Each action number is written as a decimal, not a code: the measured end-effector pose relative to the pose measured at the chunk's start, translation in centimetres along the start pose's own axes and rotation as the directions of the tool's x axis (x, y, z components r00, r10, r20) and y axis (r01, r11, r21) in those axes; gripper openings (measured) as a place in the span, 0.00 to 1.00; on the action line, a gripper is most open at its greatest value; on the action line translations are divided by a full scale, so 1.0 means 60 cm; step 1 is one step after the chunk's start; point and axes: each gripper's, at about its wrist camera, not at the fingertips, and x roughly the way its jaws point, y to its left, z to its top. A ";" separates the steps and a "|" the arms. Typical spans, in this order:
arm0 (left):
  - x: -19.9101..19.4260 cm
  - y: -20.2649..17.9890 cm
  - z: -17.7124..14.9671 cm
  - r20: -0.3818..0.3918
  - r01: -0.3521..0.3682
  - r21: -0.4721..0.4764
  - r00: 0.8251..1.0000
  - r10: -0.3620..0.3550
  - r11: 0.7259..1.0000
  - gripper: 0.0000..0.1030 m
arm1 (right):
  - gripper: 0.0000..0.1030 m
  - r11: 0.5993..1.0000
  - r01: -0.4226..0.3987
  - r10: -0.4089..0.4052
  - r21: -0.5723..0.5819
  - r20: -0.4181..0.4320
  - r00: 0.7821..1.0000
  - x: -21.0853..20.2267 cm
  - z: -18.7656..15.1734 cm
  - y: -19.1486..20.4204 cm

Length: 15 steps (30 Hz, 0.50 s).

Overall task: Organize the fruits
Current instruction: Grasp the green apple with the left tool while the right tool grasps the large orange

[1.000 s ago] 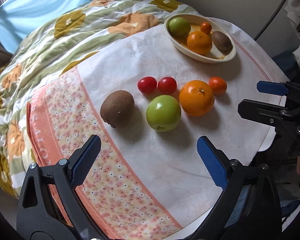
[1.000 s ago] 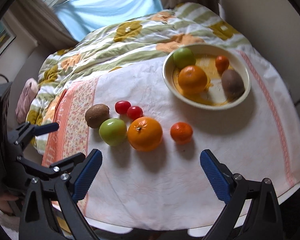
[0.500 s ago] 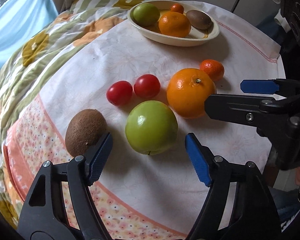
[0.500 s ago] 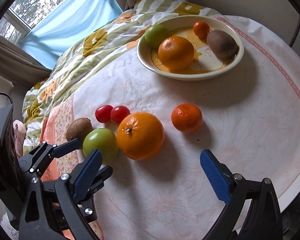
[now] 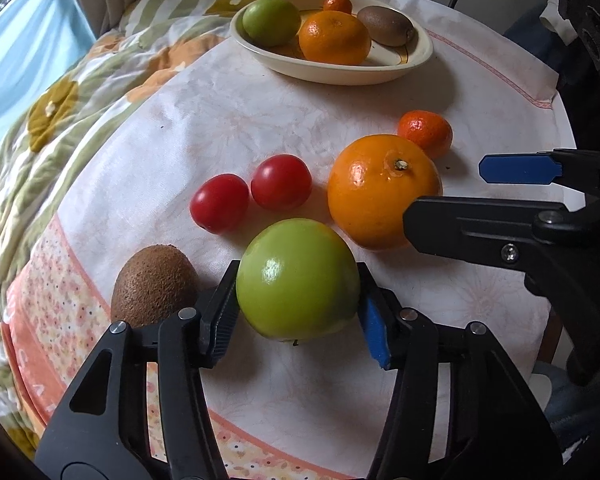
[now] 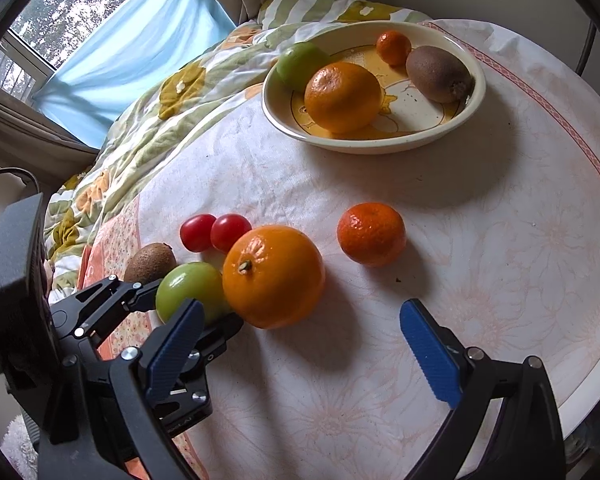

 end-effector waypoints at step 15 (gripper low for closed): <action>-0.020 0.000 -0.037 -0.022 -0.002 -0.038 1.000 0.001 0.999 0.51 | 0.82 0.999 -0.010 0.009 -0.048 -0.015 1.000 0.017 0.008 0.023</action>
